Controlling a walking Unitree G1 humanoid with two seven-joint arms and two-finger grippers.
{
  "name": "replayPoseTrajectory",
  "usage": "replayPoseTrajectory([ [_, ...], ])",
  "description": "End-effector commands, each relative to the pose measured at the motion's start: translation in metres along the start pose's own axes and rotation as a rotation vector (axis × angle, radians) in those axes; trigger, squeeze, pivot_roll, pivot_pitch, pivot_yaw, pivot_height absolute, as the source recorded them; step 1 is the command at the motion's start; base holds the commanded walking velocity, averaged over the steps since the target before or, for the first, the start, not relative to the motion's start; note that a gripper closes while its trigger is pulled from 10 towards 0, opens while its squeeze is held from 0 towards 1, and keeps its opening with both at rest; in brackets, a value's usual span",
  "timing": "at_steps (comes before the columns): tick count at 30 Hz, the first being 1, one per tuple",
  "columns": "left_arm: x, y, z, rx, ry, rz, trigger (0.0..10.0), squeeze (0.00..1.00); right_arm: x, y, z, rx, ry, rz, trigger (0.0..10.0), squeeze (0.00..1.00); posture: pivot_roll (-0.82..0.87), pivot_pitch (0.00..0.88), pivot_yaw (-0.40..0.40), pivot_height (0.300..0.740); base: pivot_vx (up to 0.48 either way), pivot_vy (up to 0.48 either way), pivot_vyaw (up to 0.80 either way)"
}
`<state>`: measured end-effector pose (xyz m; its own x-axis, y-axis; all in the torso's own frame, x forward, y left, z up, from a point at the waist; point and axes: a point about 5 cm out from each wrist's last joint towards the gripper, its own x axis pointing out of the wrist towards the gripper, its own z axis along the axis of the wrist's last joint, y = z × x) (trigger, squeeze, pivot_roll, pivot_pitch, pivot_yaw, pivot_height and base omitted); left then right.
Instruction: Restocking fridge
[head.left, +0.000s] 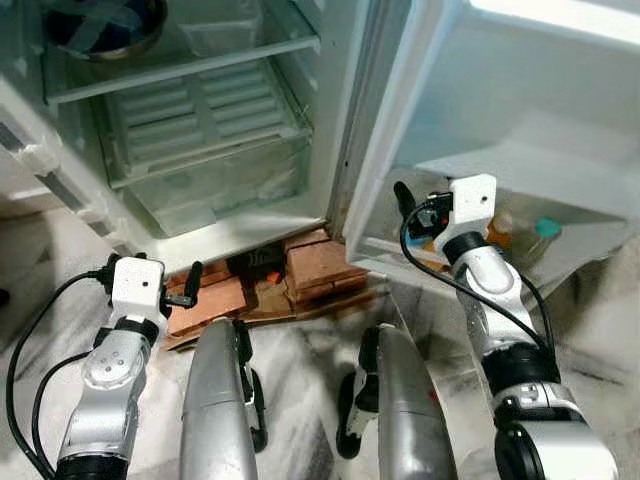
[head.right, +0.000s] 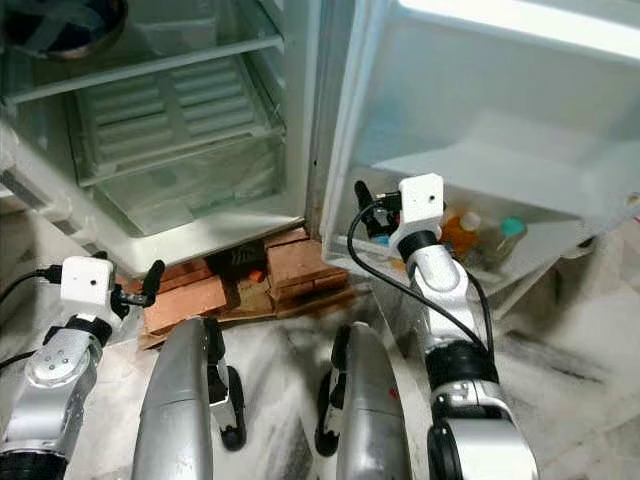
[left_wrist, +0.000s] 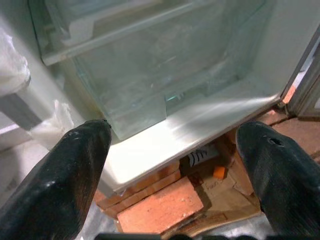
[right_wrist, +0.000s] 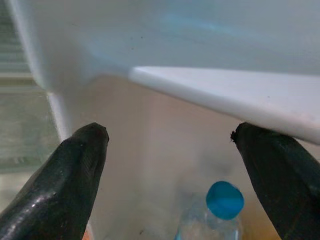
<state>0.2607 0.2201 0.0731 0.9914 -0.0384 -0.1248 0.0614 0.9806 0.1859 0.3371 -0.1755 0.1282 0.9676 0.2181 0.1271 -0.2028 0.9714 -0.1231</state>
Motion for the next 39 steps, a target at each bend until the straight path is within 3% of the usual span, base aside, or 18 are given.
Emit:
replayPoseTrajectory([
  [1, -0.001, -0.002, -0.005, -0.004, 0.018, -0.01, 10.0, 0.0, -0.004, -0.004, 0.005, -0.008, -0.023, -0.004, 10.0, 1.0, 0.07, 0.137, -0.027, 0.597, 0.0, 0.0, 0.0],
  [11, -0.005, 0.0, -0.01, -0.014, 0.023, -0.003, 10.0, 0.0, -0.033, 0.008, -0.001, 0.054, -0.005, -0.01, 10.0, 1.0, 0.06, 0.127, -0.031, 0.597, 0.0, 0.0, 0.0],
  [14, -0.011, 0.0, -0.013, -0.037, 0.033, 0.001, 10.0, 0.0, -0.05, 0.016, -0.003, 0.097, -0.01, -0.055, 10.0, 1.0, 0.05, 0.113, -0.028, 0.597, 0.0, 0.0, 0.0],
  [15, -0.013, 0.001, -0.015, -0.042, 0.039, 0.004, 10.0, 0.0, -0.058, 0.02, -0.005, 0.108, -0.002, -0.081, 10.0, 0.18, 0.05, 0.109, -0.025, 0.597, 0.0, 0.0, 0.0],
  [16, -0.014, 0.001, -0.016, -0.043, 0.041, 0.005, 10.0, 0.0, -0.061, 0.021, -0.006, 0.114, 0.004, -0.092, 10.0, 0.18, 0.05, 0.107, -0.025, 0.597, 0.0, 0.0, 0.0],
  [17, -0.015, 0.002, -0.016, -0.043, 0.042, 0.005, 10.0, 0.0, -0.065, 0.023, -0.008, 0.121, 0.014, -0.109, 10.0, 0.0, 0.05, 0.103, -0.022, 0.597, 0.0, 0.0, 0.0],
  [21, -0.016, 0.001, -0.02, -0.046, 0.051, 0.007, 10.0, 0.0, -0.078, 0.035, -0.015, 0.14, 0.044, -0.119, 10.0, 0.0, 0.04, 0.082, -0.009, 0.597, 0.0, 0.0, 0.0],
  [25, -0.011, -0.008, -0.018, -0.055, 0.042, -0.013, 10.0, 0.0, -0.081, 0.039, -0.017, 0.147, 0.048, -0.142, 10.0, 0.0, 0.04, 0.048, 0.005, 0.602, 0.0, 0.0, 0.0],
  [30, -0.003, -0.016, -0.012, -0.059, 0.018, -0.038, 10.0, 0.0, -0.074, 0.035, -0.02, 0.153, 0.061, -0.165, 10.0, 0.0, 0.05, 0.025, 0.018, 0.632, 0.0, 0.0, 0.0],
  [34, 0.005, -0.012, -0.001, -0.045, -0.008, -0.039, 10.0, 0.0, -0.066, 0.027, -0.018, 0.168, 0.073, -0.188, 10.0, 0.0, 0.06, 0.033, 0.028, 0.667, 0.0, 0.0, 0.0],
  [39, 0.006, -0.01, 0.0, -0.036, -0.014, -0.045, 10.0, 0.0, -0.067, 0.03, -0.02, 0.205, 0.113, -0.153, 10.0, 0.0, 0.04, 0.036, 0.039, 0.692, 0.0, 0.0, 0.0],
])
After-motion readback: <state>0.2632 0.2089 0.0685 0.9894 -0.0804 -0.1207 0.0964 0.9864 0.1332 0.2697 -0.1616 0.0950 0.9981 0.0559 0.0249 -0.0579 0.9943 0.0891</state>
